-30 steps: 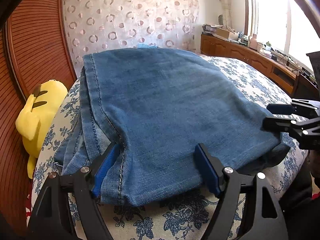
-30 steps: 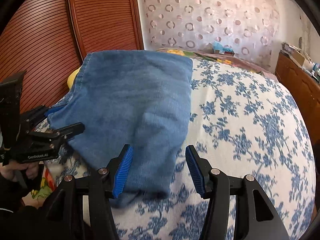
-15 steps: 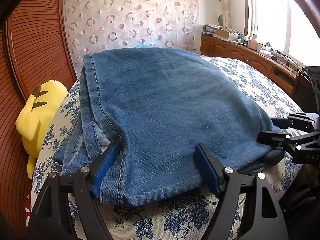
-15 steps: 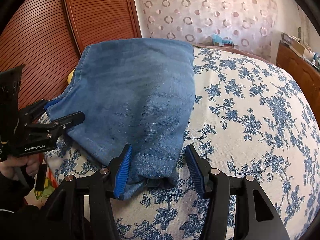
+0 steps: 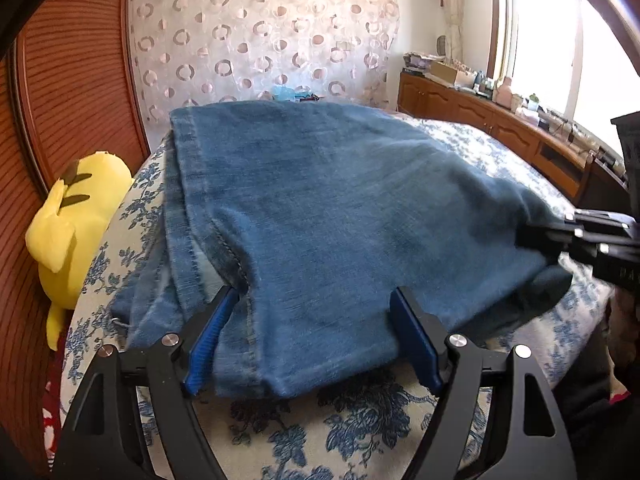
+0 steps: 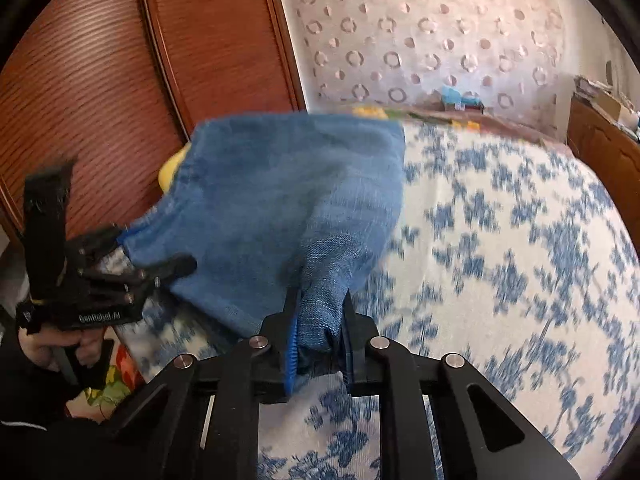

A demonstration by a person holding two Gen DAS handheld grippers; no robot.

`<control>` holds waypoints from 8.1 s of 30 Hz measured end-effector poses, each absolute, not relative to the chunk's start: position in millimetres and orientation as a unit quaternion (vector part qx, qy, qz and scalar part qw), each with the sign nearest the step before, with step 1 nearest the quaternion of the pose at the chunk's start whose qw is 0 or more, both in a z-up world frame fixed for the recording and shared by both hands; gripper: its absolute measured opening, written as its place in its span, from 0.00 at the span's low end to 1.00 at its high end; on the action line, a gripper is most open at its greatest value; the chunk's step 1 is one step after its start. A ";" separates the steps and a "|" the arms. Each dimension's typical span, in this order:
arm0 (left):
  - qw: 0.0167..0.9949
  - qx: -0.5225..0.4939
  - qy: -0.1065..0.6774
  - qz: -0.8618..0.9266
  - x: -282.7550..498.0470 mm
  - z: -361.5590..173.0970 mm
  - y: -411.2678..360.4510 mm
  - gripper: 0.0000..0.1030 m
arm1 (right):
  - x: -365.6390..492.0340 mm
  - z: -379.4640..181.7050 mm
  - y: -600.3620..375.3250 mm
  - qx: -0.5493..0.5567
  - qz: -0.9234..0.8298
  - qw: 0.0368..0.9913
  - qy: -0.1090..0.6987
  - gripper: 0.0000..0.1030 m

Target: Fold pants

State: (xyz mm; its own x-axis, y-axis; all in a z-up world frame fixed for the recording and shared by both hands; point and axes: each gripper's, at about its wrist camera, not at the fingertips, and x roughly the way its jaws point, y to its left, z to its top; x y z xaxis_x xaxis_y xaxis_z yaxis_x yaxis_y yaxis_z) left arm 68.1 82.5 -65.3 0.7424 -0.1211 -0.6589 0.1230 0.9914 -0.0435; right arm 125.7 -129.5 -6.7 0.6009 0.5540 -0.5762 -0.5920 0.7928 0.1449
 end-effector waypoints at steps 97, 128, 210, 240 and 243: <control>0.945 -0.043 0.321 -0.047 42.1 -18.1 154.1 0.13 | 278.2 29.1 2.5 -0.091 0.401 0.875 0.256 0.43; 0.924 -0.065 0.376 0.003 89.9 -36.9 206.2 0.62 | 344.0 1.6 31.0 -0.111 0.428 0.829 0.343 0.77; 0.950 -0.010 0.313 0.011 181.9 6.8 203.2 0.82 | 366.9 24.5 54.8 -0.072 0.377 0.876 0.291 0.26; 0.967 0.013 0.250 -0.051 104.6 47.5 51.0 0.82 | 122.3 60.2 -115.7 -0.029 0.243 0.949 0.200 0.62; 0.967 0.011 0.248 -0.056 98.4 50.8 42.8 0.82 | 107.2 61.8 -119.2 -0.026 0.232 0.952 0.195 0.62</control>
